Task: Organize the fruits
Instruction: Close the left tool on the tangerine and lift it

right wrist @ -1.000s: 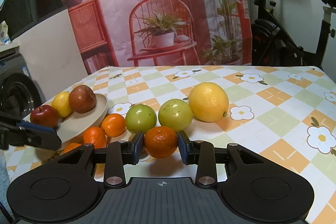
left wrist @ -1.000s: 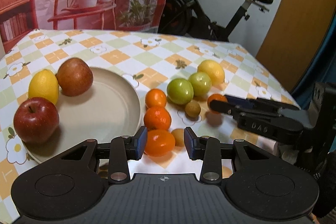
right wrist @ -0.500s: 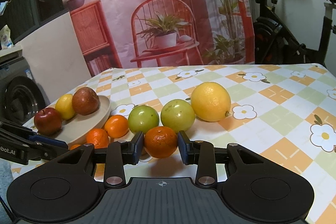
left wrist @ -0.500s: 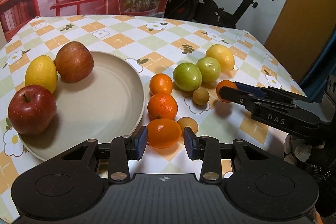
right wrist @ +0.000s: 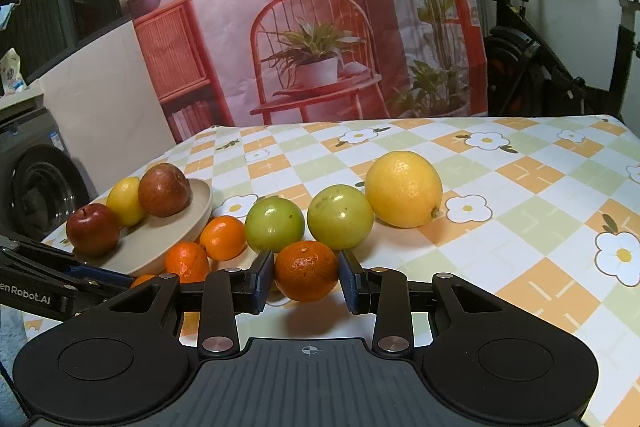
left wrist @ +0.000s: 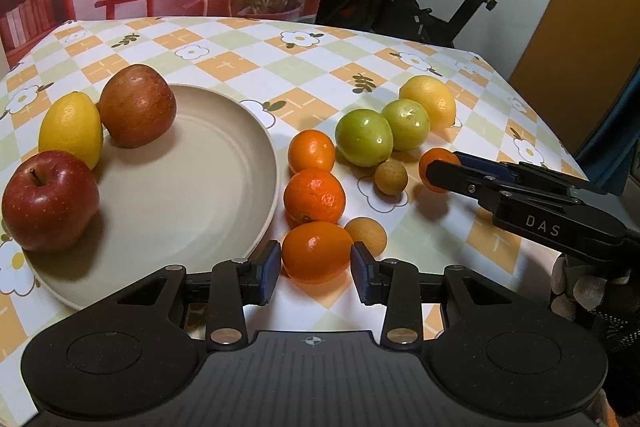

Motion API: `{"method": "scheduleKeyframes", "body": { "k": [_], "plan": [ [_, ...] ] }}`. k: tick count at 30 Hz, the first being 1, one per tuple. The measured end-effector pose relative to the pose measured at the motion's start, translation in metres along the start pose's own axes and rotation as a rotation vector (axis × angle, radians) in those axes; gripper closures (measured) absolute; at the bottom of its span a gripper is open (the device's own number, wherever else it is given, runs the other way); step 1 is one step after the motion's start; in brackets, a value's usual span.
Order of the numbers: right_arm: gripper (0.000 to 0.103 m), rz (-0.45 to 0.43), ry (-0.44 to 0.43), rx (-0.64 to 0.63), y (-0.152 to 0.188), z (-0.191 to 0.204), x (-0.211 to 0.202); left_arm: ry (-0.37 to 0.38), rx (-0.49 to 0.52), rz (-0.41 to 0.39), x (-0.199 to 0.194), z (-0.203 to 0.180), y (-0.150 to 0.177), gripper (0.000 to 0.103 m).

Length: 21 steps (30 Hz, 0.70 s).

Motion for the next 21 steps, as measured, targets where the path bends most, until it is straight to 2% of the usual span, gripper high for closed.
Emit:
{"method": "scheduleKeyframes", "body": {
  "k": [10,21],
  "plan": [
    [0.071,0.010,0.003,-0.001,0.001,-0.001,0.002,0.042,0.004,-0.030,-0.001,0.000,0.000,0.064],
    [0.071,0.007,0.005,0.000,0.001,-0.002,0.002,0.023,0.055,-0.102,-0.014,-0.005,-0.006,0.064]
  ]
}}
Point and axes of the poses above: each gripper's, at about its wrist camera, not at the fingertips, and x roughly the way its jaws point, z to its left, y to its underside, the point moved 4 cm from there along x, roughly the way its jaws point, and after that the axes turned 5 degrees about x, right-handed, at the moved point
